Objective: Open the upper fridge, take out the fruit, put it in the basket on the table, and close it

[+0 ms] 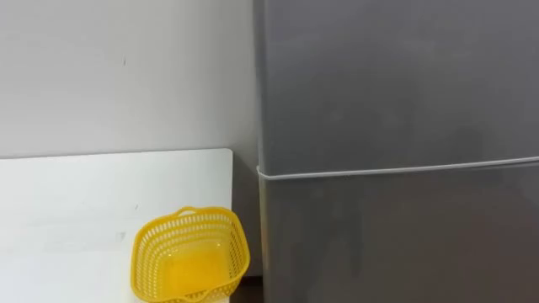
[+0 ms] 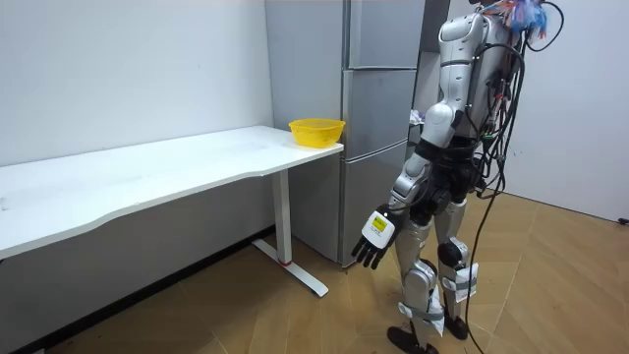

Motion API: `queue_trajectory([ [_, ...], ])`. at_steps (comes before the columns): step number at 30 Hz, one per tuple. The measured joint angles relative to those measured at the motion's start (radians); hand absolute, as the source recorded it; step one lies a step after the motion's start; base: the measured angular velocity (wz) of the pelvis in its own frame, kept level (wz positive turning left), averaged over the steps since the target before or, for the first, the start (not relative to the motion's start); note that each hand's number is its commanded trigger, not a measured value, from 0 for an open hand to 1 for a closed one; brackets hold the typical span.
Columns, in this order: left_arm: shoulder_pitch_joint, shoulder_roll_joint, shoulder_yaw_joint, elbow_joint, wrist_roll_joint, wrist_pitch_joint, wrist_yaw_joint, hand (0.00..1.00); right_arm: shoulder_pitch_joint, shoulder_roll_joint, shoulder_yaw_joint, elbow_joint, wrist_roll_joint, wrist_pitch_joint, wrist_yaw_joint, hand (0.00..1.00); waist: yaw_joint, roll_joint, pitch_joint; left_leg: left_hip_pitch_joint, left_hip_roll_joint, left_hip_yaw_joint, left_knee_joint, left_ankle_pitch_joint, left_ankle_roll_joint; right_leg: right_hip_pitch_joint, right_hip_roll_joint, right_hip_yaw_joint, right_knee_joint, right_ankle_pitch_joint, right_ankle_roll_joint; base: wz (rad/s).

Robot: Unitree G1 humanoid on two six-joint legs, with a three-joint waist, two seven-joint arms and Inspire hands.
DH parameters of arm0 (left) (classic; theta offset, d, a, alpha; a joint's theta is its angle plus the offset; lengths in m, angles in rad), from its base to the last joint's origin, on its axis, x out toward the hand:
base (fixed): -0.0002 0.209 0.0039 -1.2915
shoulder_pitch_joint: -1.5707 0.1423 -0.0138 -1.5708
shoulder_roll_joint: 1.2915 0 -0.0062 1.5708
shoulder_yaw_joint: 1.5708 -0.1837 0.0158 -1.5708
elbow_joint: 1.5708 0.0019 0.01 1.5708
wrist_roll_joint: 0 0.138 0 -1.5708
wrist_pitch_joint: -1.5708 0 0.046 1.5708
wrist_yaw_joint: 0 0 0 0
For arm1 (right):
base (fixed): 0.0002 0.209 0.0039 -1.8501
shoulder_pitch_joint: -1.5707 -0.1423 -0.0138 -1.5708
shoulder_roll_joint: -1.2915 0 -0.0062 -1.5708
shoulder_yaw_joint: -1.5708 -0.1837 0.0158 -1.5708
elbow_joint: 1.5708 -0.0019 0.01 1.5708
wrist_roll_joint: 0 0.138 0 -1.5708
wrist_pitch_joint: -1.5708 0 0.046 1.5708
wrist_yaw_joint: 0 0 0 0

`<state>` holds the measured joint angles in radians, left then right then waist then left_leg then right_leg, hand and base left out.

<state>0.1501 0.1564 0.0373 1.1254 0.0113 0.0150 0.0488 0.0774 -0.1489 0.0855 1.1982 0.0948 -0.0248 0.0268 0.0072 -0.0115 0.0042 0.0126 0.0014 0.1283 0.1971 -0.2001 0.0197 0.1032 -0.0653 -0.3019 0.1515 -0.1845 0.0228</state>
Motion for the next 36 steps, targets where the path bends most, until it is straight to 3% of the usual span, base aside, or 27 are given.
queue_trajectory([
  [5,0.009,-0.002,0.001,-0.001,-0.009,0.000,0.003,0.00,-0.003,0.000,-0.009,0.003,-0.015,0.000,0.012,0.00,0.000,-0.001,-0.0031,0.000,-0.001,0.000,0.001,0.000,0.000,0.001,0.000,-0.002,0.000,0.000,0.000,0.00],
  [10,0.017,-0.010,0.020,-0.002,-0.007,-0.001,0.016,0.00,-0.004,0.001,-0.010,0.004,-0.024,-0.004,0.010,0.00,-0.001,-0.004,0.0022,0.017,-0.001,-0.001,-0.001,0.000,0.000,0.016,0.000,-0.004,-0.001,0.000,0.000,0.00],
  [18,0.022,-0.013,0.029,-0.002,-0.007,-0.002,0.059,0.00,-0.001,0.001,-0.013,0.010,-0.010,-0.007,0.009,0.00,0.000,-0.001,0.0013,0.017,0.000,-0.003,0.000,0.000,0.000,0.019,0.000,-0.006,-0.002,0.000,0.000,0.01],
  [26,0.035,-0.029,0.082,-0.001,-0.013,-0.015,0.104,0.00,0.010,0.007,-0.041,0.012,-0.007,-0.008,0.010,0.00,-0.001,-0.008,-0.0008,0.025,-0.004,-0.002,0.000,0.000,0.000,0.032,-0.001,-0.001,-0.016,0.000,0.000,0.00],
  [31,0.044,-0.034,0.083,-0.001,-0.118,-0.015,0.166,0.00,0.015,0.007,-0.041,0.011,0.001,-0.007,0.009,0.00,-0.002,-0.013,-0.0030,0.027,-0.013,-0.017,0.001,-0.001,0.002,0.039,-0.007,-0.008,-0.018,-0.005,0.008,0.08],
  [36,0.037,-0.033,0.127,-0.003,-0.200,-0.015,0.236,0.00,0.015,0.007,-0.041,0.013,0.000,-0.005,0.003,0.00,0.002,-0.010,-0.0077,0.034,-0.014,-0.023,0.000,-0.001,0.003,0.042,-0.007,-0.002,-0.016,-0.006,0.010,0.03],
])
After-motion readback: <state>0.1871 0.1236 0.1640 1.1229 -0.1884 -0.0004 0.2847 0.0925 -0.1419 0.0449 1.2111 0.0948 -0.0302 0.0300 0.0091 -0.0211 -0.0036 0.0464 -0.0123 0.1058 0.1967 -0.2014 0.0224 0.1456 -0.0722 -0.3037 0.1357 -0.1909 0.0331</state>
